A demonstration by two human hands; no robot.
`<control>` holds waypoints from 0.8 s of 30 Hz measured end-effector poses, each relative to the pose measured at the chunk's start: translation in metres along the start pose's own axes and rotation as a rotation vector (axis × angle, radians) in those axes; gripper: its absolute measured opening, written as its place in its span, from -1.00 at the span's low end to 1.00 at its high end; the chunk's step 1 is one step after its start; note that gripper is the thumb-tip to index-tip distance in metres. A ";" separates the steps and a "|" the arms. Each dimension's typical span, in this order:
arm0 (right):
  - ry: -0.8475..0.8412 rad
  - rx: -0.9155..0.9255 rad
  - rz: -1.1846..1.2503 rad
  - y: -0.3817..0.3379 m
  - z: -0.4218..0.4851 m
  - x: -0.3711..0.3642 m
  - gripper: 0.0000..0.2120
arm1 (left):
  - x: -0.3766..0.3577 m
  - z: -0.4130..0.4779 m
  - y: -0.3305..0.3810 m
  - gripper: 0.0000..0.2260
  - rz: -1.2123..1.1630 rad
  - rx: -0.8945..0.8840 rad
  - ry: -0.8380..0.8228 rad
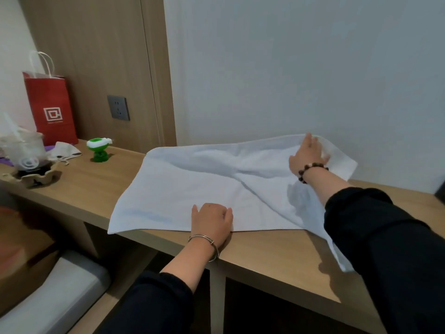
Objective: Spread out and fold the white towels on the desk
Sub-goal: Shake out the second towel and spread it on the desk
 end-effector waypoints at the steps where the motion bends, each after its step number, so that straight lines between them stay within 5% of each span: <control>1: -0.059 0.069 -0.109 -0.009 -0.005 -0.011 -0.37 | 0.003 0.000 -0.001 -0.63 0.040 0.007 0.033; 5: -0.269 0.441 -0.387 -0.043 -0.058 -0.054 -0.54 | 0.007 0.000 -0.001 -0.67 0.171 0.019 0.080; 9: -0.575 0.523 -0.414 -0.027 -0.102 -0.097 -0.61 | -0.008 0.002 0.009 -0.72 0.107 -0.154 -0.010; 14: -0.507 0.546 -0.613 0.015 -0.100 -0.084 -0.42 | -0.031 0.000 0.004 -0.55 0.155 -0.231 -0.298; 19: -0.212 0.211 -1.060 0.069 -0.075 -0.030 -0.50 | -0.012 0.008 -0.006 -0.63 0.184 -0.215 -0.332; 22: -0.065 0.282 -0.900 0.051 -0.082 -0.021 -0.53 | 0.006 0.018 -0.002 -0.72 0.292 -0.156 -0.249; 24: -0.119 0.376 -0.668 0.037 -0.095 -0.030 -0.65 | 0.009 0.020 0.012 -0.73 0.319 -0.144 -0.184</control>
Point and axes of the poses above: each hand's wrist, its own z-axis towards the middle knuckle, its own x-axis out of the back of the hand, y = z × x, the point moved 7 cm from there along z, towards the middle knuckle, and after that the axes turned 2 degrees about -z, right-handed, at the moved point
